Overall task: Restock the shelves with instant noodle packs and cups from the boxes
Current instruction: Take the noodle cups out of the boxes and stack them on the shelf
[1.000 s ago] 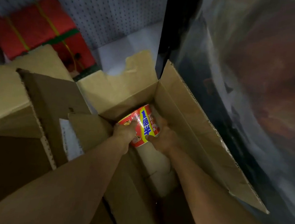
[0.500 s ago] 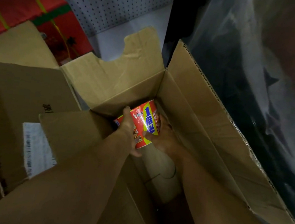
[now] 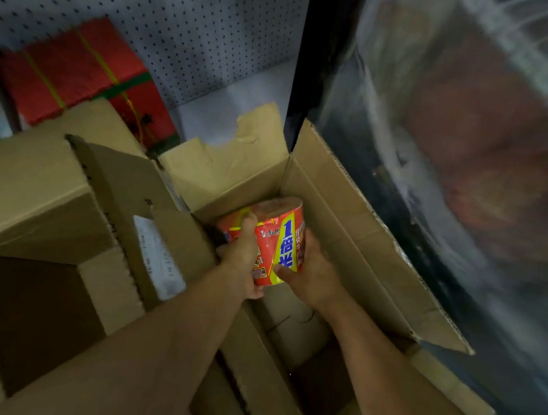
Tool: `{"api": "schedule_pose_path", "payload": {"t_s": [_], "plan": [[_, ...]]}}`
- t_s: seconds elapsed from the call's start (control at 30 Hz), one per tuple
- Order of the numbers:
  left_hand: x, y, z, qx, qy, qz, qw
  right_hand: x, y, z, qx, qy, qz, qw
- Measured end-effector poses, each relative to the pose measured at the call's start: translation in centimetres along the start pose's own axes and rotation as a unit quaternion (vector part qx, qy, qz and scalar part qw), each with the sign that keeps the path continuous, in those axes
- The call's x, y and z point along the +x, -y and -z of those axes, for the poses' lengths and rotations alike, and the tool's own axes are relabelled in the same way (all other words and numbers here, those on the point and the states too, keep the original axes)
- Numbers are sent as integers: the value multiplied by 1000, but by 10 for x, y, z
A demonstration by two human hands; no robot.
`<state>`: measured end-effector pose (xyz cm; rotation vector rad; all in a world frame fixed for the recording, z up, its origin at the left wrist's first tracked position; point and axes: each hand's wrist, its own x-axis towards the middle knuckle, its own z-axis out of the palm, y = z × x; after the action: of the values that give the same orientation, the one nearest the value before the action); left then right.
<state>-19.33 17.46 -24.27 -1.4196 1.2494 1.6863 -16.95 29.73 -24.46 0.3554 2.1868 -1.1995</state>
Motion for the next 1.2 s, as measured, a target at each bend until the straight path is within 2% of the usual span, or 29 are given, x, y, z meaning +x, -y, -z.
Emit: {"api": "schedule_pose_path", "payload": {"t_s": [0.2,0.37,0.53,0.7,0.83,1.2], "plan": [[-75,-8,15,-43,27,-88,995,-64,55,22,-87,-47,25,995],[-138,-17,36,-40,44,-166,984,-113,99,40,-94,-82,47,991],[-188,-31,61,-56,56,-254,964,-147,142,41,-102,-117,97,983],[-227,-51,87,-74,85,-324,939,-179,178,50,-138,-139,109,975],[-259,-69,101,-79,79,-385,916,-199,210,56,-148,-141,132,970],[-325,-122,120,-54,74,-455,886,-224,279,72,-164,-174,197,951]]}}
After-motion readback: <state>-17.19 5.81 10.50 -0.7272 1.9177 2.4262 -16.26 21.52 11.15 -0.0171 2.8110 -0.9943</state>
